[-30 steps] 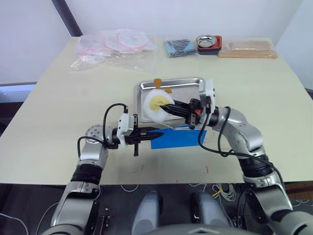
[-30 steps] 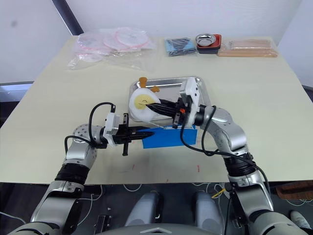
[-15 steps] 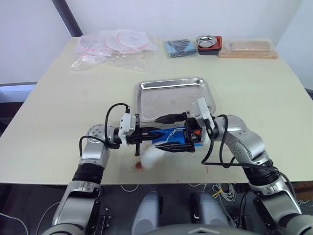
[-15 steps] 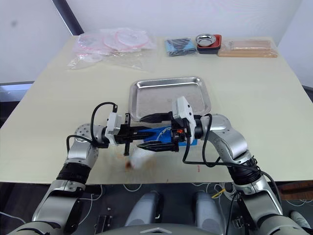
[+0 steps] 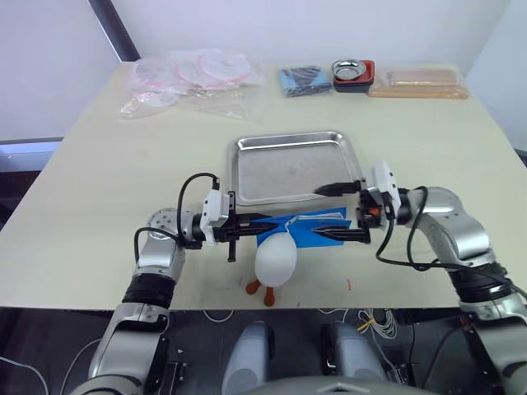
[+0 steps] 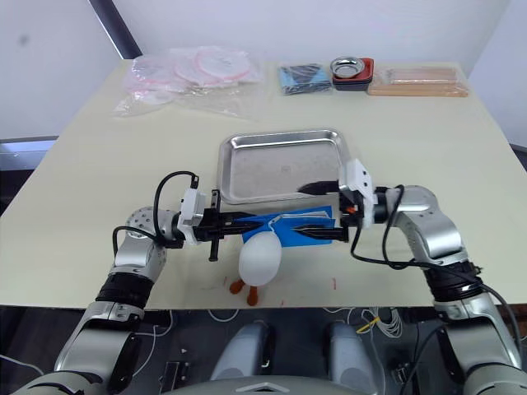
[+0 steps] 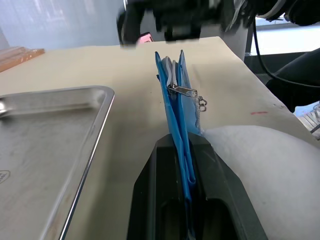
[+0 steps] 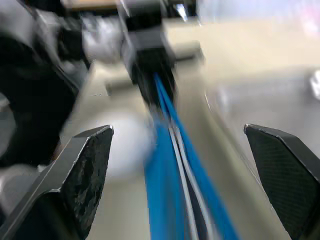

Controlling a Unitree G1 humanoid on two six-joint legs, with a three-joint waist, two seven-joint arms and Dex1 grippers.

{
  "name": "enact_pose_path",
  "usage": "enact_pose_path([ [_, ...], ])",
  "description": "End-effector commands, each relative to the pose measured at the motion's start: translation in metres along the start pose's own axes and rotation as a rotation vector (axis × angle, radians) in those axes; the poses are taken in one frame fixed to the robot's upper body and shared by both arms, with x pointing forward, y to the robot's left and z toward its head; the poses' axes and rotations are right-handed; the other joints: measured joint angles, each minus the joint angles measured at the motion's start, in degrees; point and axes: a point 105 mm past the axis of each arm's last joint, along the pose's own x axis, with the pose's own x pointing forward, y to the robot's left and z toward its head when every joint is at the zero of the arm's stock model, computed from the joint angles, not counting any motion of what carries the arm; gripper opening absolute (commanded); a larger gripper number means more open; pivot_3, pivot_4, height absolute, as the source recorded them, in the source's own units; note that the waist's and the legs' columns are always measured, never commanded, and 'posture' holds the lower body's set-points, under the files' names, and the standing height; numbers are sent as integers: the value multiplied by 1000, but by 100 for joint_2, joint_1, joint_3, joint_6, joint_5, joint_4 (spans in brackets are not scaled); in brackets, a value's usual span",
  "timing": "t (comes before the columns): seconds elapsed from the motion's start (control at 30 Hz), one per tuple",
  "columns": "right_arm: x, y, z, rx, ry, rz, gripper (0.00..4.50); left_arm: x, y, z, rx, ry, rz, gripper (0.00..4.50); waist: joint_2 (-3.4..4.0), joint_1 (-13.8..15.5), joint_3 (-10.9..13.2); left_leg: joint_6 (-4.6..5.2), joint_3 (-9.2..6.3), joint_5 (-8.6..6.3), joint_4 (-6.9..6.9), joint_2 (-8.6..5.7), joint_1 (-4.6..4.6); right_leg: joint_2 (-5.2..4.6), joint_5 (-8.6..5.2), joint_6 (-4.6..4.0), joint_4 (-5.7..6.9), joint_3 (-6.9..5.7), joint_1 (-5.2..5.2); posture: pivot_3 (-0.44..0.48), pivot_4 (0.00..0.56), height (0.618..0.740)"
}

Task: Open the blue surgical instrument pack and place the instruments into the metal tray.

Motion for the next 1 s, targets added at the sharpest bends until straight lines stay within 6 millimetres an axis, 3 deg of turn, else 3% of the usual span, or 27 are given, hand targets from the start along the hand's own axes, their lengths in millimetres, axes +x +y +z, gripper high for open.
enact_pose_path([
  [0.03,-3,1,-5,-26,13,16,4402,6,-7,-10,-36,30,-35,0,0,-19,0,0,-1,0,0,1,1,1,0,0,2,0,0,0,150,740],
  [0.2,2,5,-20,31,21,25,4402,5,-7,-9,-34,31,-29,0,0,-17,0,0,-2,0,0,1,1,1,0,0,2,0,0,0,150,740],
  [0.43,7,5,-13,72,-49,20,4402,4,-6,-9,-35,33,-25,0,0,-19,0,0,-2,0,0,1,1,1,0,0,3,-1,0,0,150,740],
  [0.53,7,4,-11,84,-71,16,3601,4,-7,-10,-35,35,-27,0,0,-16,0,0,-3,0,0,1,2,1,0,0,3,-1,0,0,150,740],
  [0.77,7,1,-7,98,-94,8,218,5,-6,-10,-35,35,-30,0,0,-19,0,0,-3,0,0,1,2,1,0,0,3,-1,0,0,150,740],
  [1.0,9,0,-6,96,-103,8,86,5,-7,-11,-38,37,-28,0,0,-28,0,0,-3,0,0,1,2,2,0,0,3,-1,0,0,150,740],
])
